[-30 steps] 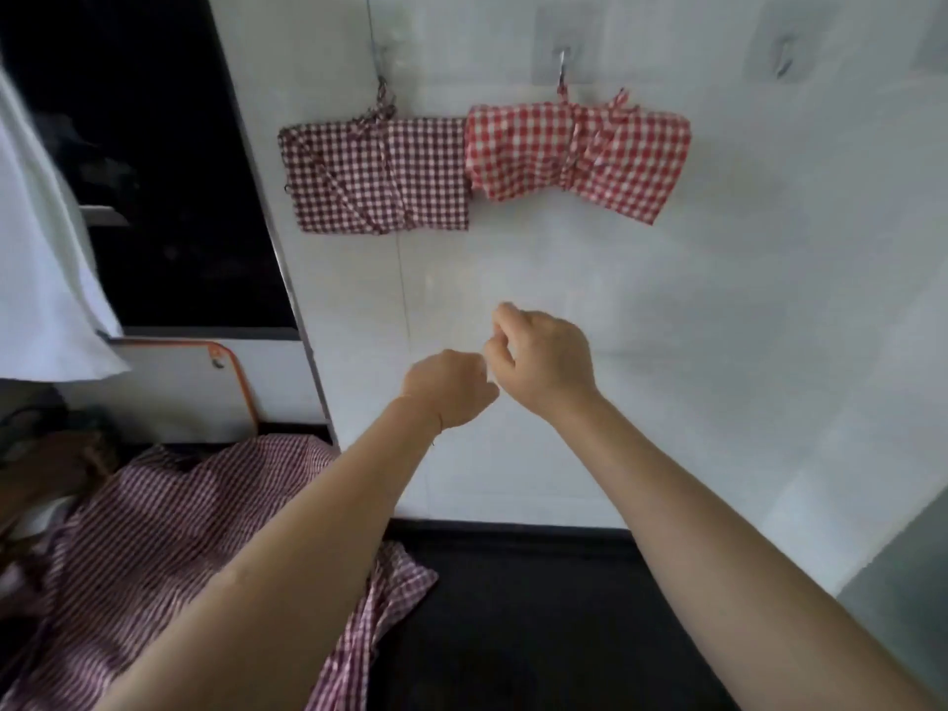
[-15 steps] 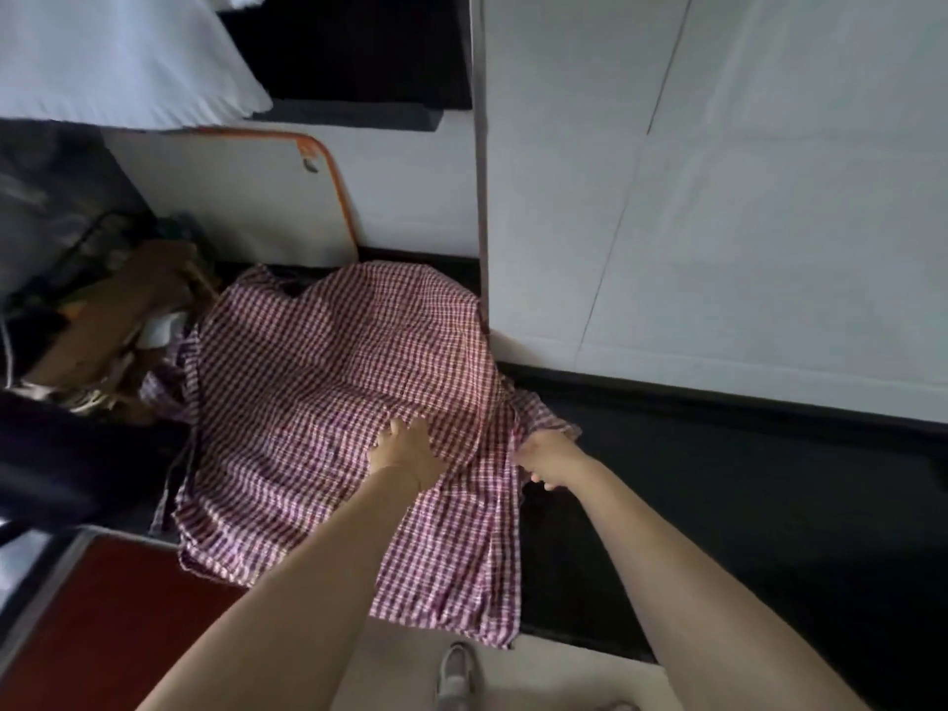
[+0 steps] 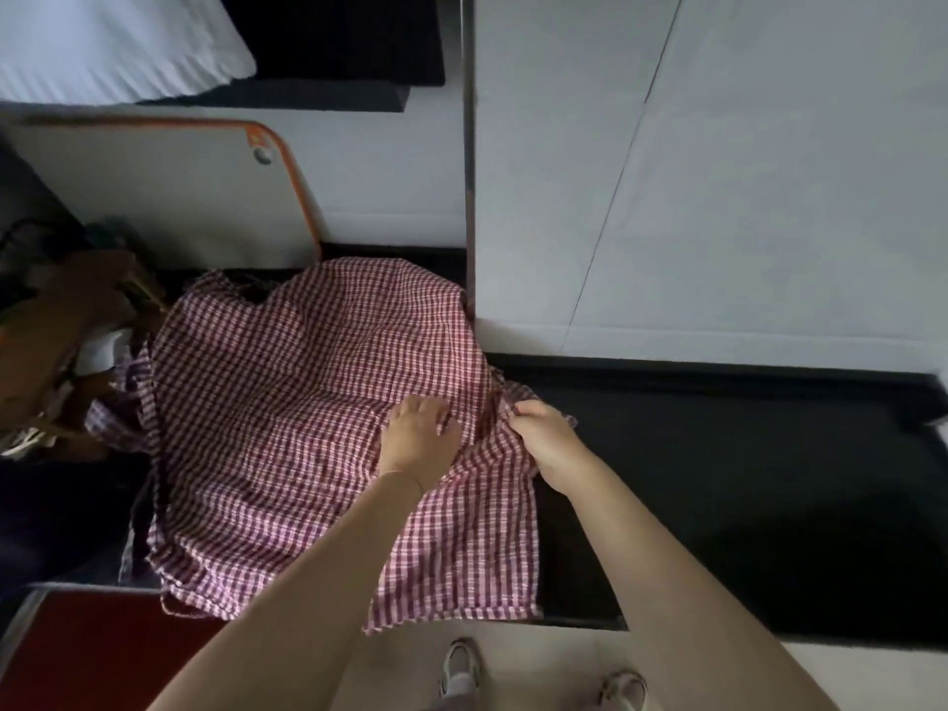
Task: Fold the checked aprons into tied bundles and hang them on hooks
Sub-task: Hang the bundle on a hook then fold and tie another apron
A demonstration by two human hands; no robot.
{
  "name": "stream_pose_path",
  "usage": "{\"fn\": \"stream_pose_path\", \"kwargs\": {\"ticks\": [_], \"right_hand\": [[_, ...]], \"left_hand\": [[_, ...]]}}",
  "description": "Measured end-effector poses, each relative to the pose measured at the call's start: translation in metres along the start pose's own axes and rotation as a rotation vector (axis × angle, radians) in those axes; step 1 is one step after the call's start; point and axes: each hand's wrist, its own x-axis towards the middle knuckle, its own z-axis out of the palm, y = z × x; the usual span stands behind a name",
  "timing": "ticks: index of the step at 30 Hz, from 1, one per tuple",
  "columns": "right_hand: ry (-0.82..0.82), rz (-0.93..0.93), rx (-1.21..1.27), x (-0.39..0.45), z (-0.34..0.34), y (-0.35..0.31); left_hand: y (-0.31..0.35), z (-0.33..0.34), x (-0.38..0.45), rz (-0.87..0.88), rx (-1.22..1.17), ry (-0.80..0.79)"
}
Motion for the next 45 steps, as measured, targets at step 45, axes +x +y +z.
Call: {"fn": "stream_pose_path", "kwargs": {"ticks": [45], "right_hand": [[0.659,-0.502,-1.172,0.024,-0.359,0.069]], "left_hand": [[0.224,0.119,-0.005,-0.065,0.372,0.086]]}}
